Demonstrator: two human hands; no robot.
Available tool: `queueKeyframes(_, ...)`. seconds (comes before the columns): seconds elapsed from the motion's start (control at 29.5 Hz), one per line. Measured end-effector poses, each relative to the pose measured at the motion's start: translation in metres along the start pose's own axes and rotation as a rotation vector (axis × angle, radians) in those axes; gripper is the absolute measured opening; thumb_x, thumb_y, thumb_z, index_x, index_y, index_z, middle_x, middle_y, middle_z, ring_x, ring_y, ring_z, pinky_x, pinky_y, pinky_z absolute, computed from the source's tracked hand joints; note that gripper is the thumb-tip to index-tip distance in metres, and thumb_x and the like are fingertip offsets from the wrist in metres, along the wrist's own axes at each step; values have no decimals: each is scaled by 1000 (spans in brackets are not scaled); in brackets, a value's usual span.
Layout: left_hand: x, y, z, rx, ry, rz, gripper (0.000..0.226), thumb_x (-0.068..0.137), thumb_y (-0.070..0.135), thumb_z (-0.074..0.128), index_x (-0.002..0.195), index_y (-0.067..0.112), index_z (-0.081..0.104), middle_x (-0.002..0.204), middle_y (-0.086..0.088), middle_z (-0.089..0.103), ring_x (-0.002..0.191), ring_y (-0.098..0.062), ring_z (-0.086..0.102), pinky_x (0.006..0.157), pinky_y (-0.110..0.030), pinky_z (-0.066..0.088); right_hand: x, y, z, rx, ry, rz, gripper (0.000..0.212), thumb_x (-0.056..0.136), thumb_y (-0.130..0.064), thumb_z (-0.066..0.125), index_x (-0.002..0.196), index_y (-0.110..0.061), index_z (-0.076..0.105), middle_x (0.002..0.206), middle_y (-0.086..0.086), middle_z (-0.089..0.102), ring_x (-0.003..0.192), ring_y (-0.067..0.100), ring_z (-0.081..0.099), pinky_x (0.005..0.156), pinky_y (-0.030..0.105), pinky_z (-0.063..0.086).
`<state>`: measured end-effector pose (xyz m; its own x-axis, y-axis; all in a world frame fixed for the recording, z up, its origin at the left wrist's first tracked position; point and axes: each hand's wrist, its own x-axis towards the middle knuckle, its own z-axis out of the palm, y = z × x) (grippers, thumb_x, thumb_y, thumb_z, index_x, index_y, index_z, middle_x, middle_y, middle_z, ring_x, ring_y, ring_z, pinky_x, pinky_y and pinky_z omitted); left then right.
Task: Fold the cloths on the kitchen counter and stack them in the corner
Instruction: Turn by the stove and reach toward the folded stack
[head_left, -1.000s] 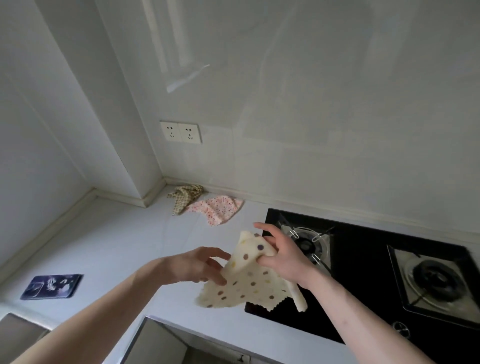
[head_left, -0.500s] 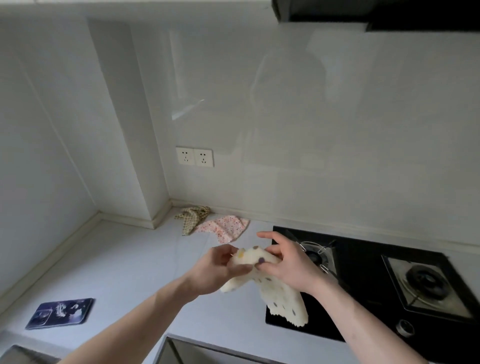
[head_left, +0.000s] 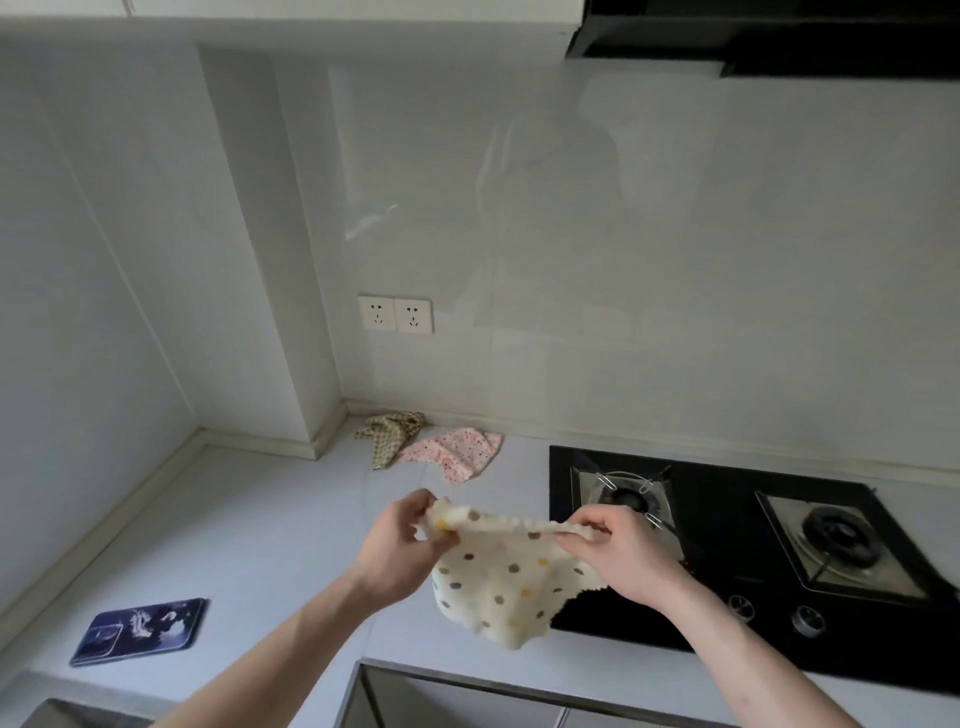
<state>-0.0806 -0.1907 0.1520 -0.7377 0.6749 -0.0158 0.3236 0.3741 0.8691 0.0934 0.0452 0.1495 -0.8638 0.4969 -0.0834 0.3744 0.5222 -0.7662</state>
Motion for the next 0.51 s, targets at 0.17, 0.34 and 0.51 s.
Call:
queueKeyframes(0.17, -17, -17, 17, 32, -131, 1, 18, 76, 26, 76, 93, 25, 70, 86, 9, 72, 78, -9, 66, 71, -27, 53, -1, -1, 16, 12, -29, -36, 19, 95, -40, 67, 84, -27, 75, 85, 1, 73, 85, 20, 67, 72, 28, 47)
queueKeyframes(0.34, -12, -16, 23, 62, -99, 21, 12, 82, 27, 79, 77, 23, 69, 71, 12, 68, 64, -1, 58, 60, -15, 45, 2, 11, 19, 0, 3, -28, 31, 87, -55, 68, 84, -25, 75, 86, 6, 73, 87, 28, 66, 72, 32, 49)
queueKeyframes(0.51, -3, -9, 23, 65, -44, 18, 14, 81, 15, 73, 76, 21, 61, 67, 11, 66, 58, -4, 55, 53, -19, 44, 13, 27, 8, -49, -53, -7, 19, 87, -51, 74, 87, -33, 77, 88, -9, 76, 84, 12, 70, 81, 38, 56)
